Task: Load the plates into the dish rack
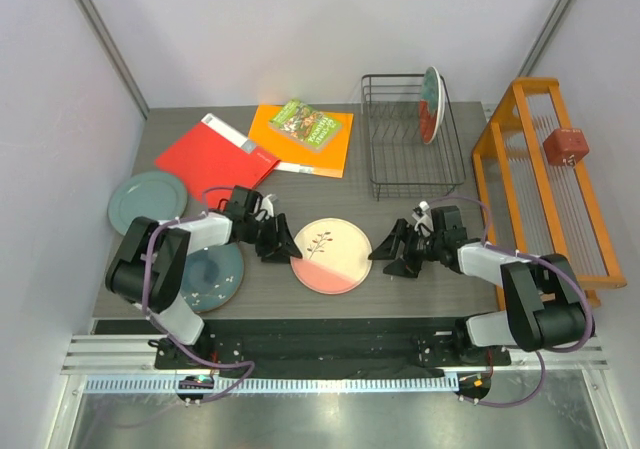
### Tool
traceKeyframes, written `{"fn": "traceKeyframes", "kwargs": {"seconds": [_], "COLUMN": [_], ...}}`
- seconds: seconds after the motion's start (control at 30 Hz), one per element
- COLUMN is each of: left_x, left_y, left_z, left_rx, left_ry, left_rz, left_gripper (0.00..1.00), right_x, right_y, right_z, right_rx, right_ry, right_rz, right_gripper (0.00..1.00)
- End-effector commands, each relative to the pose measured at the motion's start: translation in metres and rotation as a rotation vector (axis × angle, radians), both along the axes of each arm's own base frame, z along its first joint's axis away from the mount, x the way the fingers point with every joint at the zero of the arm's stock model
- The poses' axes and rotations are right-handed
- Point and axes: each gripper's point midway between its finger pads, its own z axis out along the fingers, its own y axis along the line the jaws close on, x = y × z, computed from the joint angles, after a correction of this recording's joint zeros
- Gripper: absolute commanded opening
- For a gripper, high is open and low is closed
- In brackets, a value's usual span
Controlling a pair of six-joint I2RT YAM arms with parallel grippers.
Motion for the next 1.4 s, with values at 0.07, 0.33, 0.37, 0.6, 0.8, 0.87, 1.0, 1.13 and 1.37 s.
{"fn": "traceKeyframes", "kwargs": {"seconds": [0.07, 0.33, 0.37, 0.6, 0.8, 0.87, 1.0, 1.13, 1.37], "left_x": [0.007, -0.001, -0.003, 0.001, -0.001, -0.002, -0.003, -0.003, -0.003], "left_y": [-0.003, 0.005, 0.005, 0.0, -0.007, -0.007, -0.008, -0.012, -0.012], "left_z": [-0.02, -0.035, -0.038, -0.045, -0.043, -0.043, -0.043, -0.041, -0.043], "left_rx": [0.009, 0.066, 0.069, 0.045, 0.008, 0.01, 0.001, -0.01, 0.0], "left_ry": [0.049, 0.087, 0.1, 0.13, 0.158, 0.158, 0.166, 0.171, 0.163], "left_rz": [-0.004, -0.043, -0.045, -0.056, -0.068, -0.07, -0.071, -0.081, -0.09], "left_gripper": [0.36, 0.08, 0.07, 0.0, 0.0, 0.0, 0.01, 0.02, 0.04], "right_x": [0.012, 0.027, 0.029, 0.027, 0.03, 0.034, 0.038, 0.042, 0.046], "right_y": [0.001, 0.001, 0.001, 0.006, 0.012, 0.013, 0.013, 0.016, 0.028], "right_z": [-0.017, -0.04, -0.045, -0.055, -0.055, -0.053, -0.05, -0.047, -0.038], "right_rx": [-0.01, -0.03, -0.035, -0.045, -0.045, -0.051, -0.05, -0.037, -0.002], "right_ry": [-0.003, 0.033, 0.049, 0.064, 0.046, 0.039, 0.022, 0.01, -0.022], "right_rz": [-0.049, -0.105, -0.104, -0.068, -0.061, -0.057, -0.068, -0.073, -0.053], "right_gripper": [0.77, 0.74, 0.74, 0.72, 0.62, 0.57, 0.49, 0.45, 0.35]}}
